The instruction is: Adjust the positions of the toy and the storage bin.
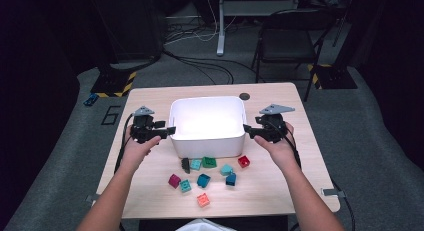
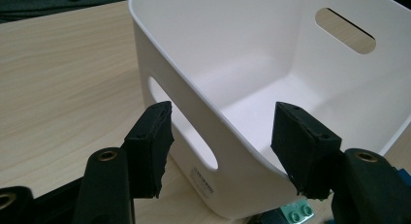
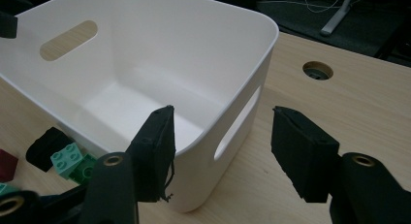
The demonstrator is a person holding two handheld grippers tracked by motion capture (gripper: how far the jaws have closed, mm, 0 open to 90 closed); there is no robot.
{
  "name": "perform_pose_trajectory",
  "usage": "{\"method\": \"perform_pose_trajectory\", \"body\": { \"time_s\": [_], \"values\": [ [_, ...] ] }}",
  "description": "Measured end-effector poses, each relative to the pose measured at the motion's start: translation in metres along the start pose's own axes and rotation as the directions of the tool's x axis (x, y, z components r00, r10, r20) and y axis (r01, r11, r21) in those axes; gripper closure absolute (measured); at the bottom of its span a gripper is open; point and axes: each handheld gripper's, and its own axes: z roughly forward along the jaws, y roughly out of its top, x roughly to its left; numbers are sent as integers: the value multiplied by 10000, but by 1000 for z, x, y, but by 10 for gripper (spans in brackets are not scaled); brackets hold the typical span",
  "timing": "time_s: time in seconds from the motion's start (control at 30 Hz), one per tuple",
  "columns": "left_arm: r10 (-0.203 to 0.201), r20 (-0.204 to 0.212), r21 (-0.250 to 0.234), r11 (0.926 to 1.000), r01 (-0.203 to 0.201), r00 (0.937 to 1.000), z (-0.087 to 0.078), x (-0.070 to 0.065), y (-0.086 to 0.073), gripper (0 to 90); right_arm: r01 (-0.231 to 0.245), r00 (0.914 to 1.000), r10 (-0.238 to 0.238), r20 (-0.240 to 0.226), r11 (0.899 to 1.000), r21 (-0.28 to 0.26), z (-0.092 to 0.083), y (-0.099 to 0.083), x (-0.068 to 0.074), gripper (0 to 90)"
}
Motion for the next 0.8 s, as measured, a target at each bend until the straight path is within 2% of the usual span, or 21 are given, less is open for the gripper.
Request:
{"method": "perform_pose_trajectory", "body": {
  "time_s": [0.03, 0.13, 0.2, 0.27, 0.33, 0.37, 0.4, 0.5, 0.53, 0.67, 0.8],
  "values": [
    [0, 0, 0, 10000, 0, 10000, 0, 0, 0, 399, 0, 10000, 0, 0, 10000, 0, 0, 0, 0, 412],
    [85, -86, -51, 10000, -85, 9999, -6, 3, -1, 395, -24, 10000, 24, 9, 9995, -314, -14, -5, -1, 421],
    [-83, 76, -189, 9998, 84, 9999, -11, 4, -3, 394, -10, 10000, 12, 39, 9993, -367, -20, -9, -1, 421],
    [-55, 72, -268, 9996, 57, 10000, -13, 5, -4, 393, 23, 10000, -20, 68, 9993, -371, -22, -11, 0, 422],
    [-163, 196, -417, 9990, 171, 9997, -17, 6, -7, 391, 199, 9996, -192, 196, 9992, -336, -26, -16, 1, 425],
    [-150, 116, -450, 9989, 156, 9998, -19, 7, -8, 392, 302, 9992, -294, 282, 9991, -289, -28, -19, 2, 431],
    [50, -166, -464, 9989, -58, 9999, -24, 8, -11, 394, 528, 9980, -517, 366, 9982, -293, -31, -24, 3, 442],
    [-19, -214, -567, 9984, 7, 9998, -29, 10, -13, 393, 664, 9967, -649, 484, 9973, -301, -34, -29, 5, 448],
    [-41, -359, -623, 9981, 19, 9993, -34, 13, -14, 393, 680, 9964, -659, 528, 9970, -372, -37, -34, 6, 455],
    [-168, -639, -633, 9979, 127, 9978, -41, 20, -21, 383, 406, 9983, -388, 427, 9983, -426, -37, -46, 6, 462],
    [-252, -792, -570, 9982, 207, 9965, -45, 27, -30, 378, 263, 9994, -263, 224, 9997, 3, -29, -63, 6, 462]
  ]
}}
